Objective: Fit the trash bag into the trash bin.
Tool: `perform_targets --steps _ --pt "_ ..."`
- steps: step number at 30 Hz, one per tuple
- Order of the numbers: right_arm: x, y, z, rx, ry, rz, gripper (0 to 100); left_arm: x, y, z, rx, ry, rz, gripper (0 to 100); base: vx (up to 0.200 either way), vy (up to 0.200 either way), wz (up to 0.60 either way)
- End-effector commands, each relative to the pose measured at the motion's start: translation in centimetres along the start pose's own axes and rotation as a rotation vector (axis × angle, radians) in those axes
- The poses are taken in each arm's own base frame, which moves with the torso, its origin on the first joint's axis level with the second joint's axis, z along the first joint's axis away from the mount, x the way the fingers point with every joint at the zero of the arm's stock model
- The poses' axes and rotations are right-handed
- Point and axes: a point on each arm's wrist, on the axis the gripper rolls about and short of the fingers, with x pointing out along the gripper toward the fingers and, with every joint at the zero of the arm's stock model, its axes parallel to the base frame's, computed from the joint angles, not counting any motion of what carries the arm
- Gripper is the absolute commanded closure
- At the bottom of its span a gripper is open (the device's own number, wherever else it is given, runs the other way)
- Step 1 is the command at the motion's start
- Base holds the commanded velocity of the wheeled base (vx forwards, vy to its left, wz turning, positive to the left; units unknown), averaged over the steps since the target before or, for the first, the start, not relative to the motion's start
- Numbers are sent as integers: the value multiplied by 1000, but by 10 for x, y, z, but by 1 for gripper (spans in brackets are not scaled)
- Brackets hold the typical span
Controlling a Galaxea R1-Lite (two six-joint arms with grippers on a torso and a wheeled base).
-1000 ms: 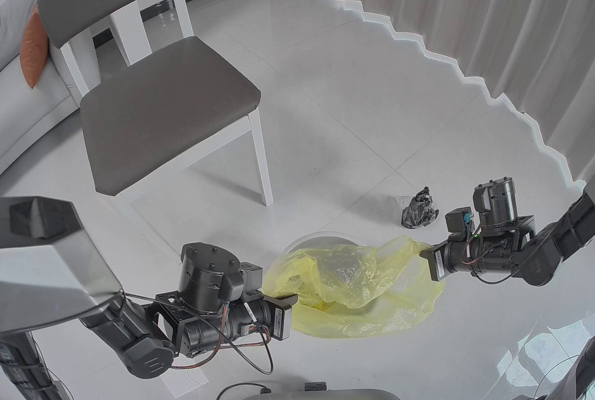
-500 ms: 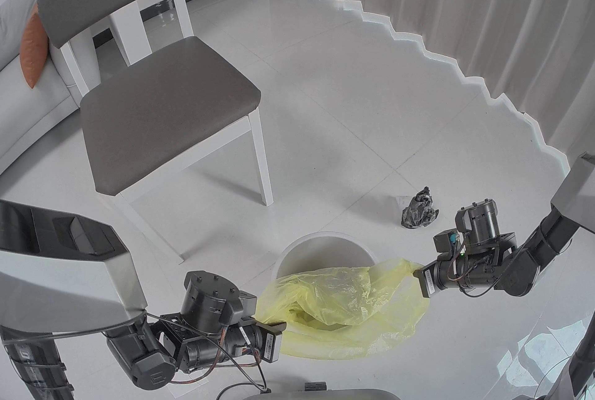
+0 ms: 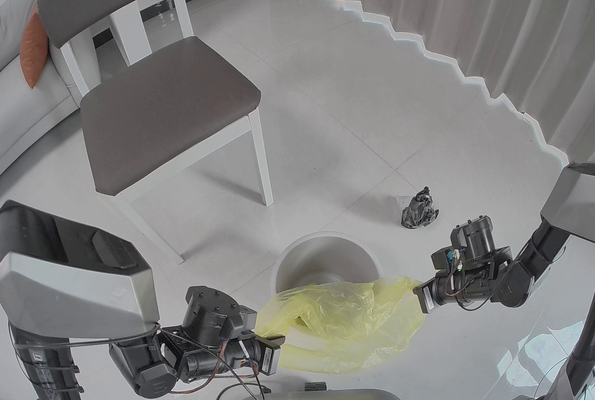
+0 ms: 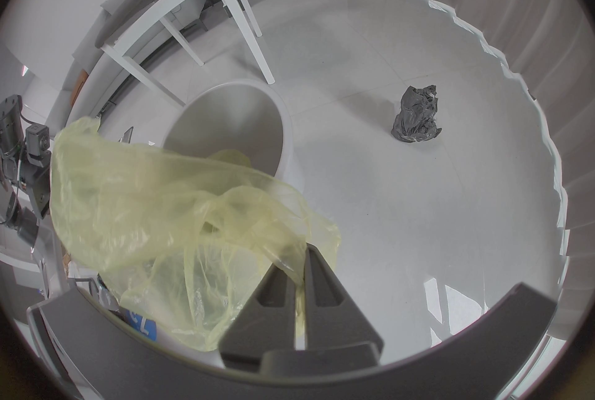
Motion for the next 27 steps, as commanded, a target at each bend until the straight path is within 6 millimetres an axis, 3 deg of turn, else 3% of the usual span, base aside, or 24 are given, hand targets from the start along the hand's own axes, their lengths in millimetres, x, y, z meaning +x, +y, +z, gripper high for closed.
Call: perform_targets --steps 1,9,17,21,27 --pt "19 -4 4 6 -12 -5 100 15 6 2 -5 -5 16 100 0 0 0" --pt "50 -22 30 33 -82 -33 100 41 32 12 -34 -35 67 100 0 0 0" --pt "45 -45 56 65 -158 -45 100 37 55 33 -75 -115 113 100 0 0 0" --pt "44 -47 60 67 -177 -50 100 39 56 33 -78 -115 114 100 0 0 0" --pt "47 -56 82 69 -234 -61 100 47 63 50 -83 -157 120 100 0 0 0"
